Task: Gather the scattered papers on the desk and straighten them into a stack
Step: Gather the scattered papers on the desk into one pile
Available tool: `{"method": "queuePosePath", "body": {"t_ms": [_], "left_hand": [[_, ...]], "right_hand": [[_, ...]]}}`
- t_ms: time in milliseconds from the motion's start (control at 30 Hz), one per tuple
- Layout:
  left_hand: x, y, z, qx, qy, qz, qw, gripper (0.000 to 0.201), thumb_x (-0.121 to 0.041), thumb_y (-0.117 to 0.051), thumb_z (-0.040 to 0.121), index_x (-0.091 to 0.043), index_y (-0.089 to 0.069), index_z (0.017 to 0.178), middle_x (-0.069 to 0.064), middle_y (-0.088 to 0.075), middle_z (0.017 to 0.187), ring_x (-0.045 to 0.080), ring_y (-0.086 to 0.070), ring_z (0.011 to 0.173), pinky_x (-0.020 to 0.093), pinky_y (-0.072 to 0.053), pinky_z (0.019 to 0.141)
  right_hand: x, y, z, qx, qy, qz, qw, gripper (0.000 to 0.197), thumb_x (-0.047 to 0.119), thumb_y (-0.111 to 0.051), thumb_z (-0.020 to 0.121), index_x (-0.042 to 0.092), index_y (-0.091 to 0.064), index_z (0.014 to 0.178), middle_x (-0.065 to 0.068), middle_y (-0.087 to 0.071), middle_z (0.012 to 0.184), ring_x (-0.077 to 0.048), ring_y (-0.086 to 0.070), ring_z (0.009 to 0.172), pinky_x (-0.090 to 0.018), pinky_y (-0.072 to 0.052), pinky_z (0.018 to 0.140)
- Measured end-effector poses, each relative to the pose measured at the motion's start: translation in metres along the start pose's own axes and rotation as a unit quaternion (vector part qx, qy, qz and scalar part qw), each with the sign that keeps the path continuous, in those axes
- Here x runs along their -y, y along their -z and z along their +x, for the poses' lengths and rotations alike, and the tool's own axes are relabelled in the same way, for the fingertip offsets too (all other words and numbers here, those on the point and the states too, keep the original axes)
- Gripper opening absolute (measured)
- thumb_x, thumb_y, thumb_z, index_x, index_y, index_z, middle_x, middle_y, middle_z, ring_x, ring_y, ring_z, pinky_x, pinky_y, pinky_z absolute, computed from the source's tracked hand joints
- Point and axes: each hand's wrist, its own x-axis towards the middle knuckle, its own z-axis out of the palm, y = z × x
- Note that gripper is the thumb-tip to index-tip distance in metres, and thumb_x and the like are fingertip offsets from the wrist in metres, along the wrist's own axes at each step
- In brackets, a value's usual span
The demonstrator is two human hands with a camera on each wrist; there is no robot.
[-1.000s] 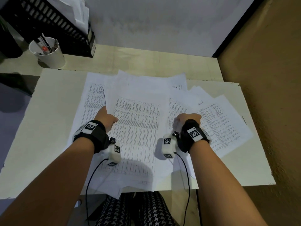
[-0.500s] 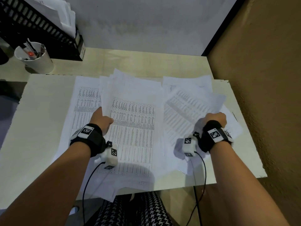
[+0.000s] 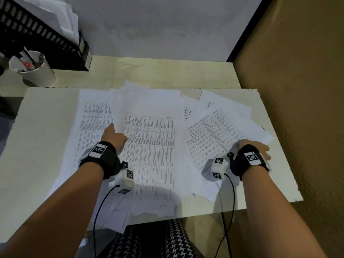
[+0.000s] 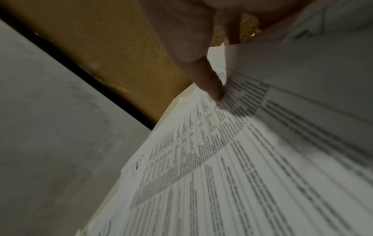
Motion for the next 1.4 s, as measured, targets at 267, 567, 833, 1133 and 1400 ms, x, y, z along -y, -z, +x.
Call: {"method": "queuePosePath", "body": {"t_ms": [267, 567, 833, 1133, 1400], "left_hand": [[-0.002, -0.001, -0.001, -0.001, -0.005, 0.013, 1.000, 0.025, 0.010, -0.050, 0.081, -0.015, -0.045, 0.083, 0.018, -0.052, 0.090, 0.027, -0.050, 0.077, 0.030, -0.041, 0.060], [0.003, 0.003, 0.004, 0.005, -0.005, 0.018, 1.000, 0.027, 0.006, -0.054, 0.079, -0.009, -0.049, 0.102, 0.019, -0.054, 0.094, 0.029, -0.049, 0.083, 0.036, -0.041, 0.073], [-0.010, 0.003, -0.008, 0.031, -0.007, 0.048, 0.998, 0.021, -0.004, -0.061, 0.082, -0.008, -0.049, 0.098, 0.019, -0.055, 0.099, 0.031, -0.057, 0.093, 0.039, -0.047, 0.081], [-0.041, 0.017, -0.051, 0.153, 0.063, -0.245, 0.955, 0.076, -0.073, -0.031, 0.086, -0.018, -0.047, 0.136, 0.008, -0.054, 0.135, 0.031, -0.052, 0.122, 0.045, -0.038, 0.105], [-0.021, 0.016, -0.048, 0.133, 0.048, -0.237, 0.961, 0.075, -0.071, -0.037, 0.085, -0.024, -0.036, 0.144, -0.005, -0.040, 0.147, 0.017, -0.038, 0.136, 0.041, -0.029, 0.113]], "right_hand": [[0.023, -0.008, -0.017, -0.064, 0.246, -0.233, 0.939, 0.022, -0.004, -0.049, 0.084, 0.004, -0.065, 0.097, -0.019, -0.063, 0.104, -0.034, -0.063, 0.094, -0.029, -0.044, 0.069], [0.067, -0.022, -0.048, -0.075, 0.435, -0.311, 0.842, 0.030, -0.008, -0.036, 0.080, 0.011, -0.059, 0.077, -0.013, -0.049, 0.077, -0.025, -0.046, 0.069, -0.027, -0.031, 0.055], [0.134, -0.005, -0.106, -0.030, 0.572, -0.186, 0.798, 0.030, -0.001, -0.038, 0.082, 0.008, -0.065, 0.094, -0.012, -0.067, 0.090, -0.018, -0.055, 0.081, -0.031, -0.048, 0.075], [0.179, -0.009, -0.142, 0.229, 0.546, -0.171, 0.788, 0.027, 0.012, -0.056, 0.087, 0.005, -0.062, 0.113, -0.012, -0.068, 0.113, -0.014, -0.060, 0.095, -0.034, -0.051, 0.094], [0.034, -0.086, -0.113, 0.262, 0.398, -0.276, 0.835, 0.026, 0.011, -0.055, 0.092, 0.006, -0.044, 0.115, -0.015, -0.059, 0.109, -0.028, -0.057, 0.092, -0.029, -0.046, 0.070]]}}
